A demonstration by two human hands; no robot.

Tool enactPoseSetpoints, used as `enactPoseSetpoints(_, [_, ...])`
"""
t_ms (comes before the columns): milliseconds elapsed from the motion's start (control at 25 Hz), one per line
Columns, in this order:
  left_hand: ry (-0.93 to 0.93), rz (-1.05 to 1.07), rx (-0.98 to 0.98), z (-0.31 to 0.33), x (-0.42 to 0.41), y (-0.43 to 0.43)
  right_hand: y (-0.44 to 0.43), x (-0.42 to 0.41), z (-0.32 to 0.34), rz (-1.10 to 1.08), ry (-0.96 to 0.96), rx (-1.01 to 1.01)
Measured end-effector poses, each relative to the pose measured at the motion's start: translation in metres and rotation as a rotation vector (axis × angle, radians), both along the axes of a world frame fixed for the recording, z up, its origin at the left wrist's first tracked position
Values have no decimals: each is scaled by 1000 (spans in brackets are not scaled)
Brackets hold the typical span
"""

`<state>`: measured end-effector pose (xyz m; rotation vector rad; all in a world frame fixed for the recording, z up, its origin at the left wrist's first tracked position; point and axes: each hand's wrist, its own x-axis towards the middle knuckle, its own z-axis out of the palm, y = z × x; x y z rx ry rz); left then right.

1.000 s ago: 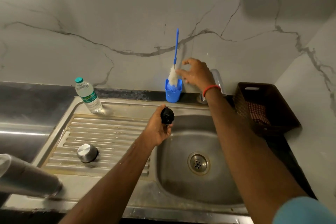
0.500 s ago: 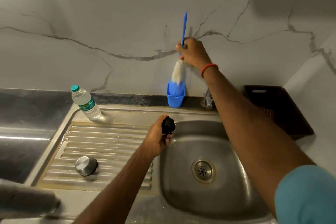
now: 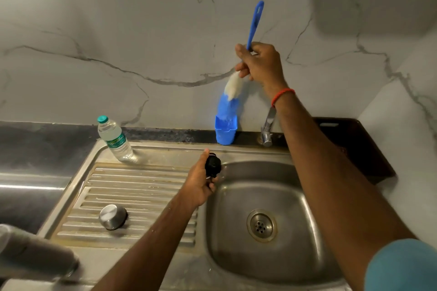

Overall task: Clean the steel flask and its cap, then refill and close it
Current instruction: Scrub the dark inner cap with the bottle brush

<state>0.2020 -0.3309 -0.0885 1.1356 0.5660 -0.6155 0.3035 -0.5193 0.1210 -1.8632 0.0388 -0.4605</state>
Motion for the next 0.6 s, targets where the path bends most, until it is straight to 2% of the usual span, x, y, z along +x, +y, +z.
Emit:
enactPoseSetpoints(120, [57, 16, -108, 6, -12, 3, -6, -49, 15, 139, 47, 221])
enactPoseSetpoints(200, [78, 33, -176, 16, -24, 2, -9, -79, 16, 186, 95, 270])
enactPoseSetpoints(360, [65, 61, -216, 23, -44, 2, -23, -133, -3, 217, 175, 307])
enactPoseSetpoints(480, [30, 22, -194, 25, -54, 4, -39, -176, -45, 341, 251, 283])
enactPoseSetpoints(600, [8, -5, -172, 26, -63, 6, -50, -218, -99, 331, 368, 214])
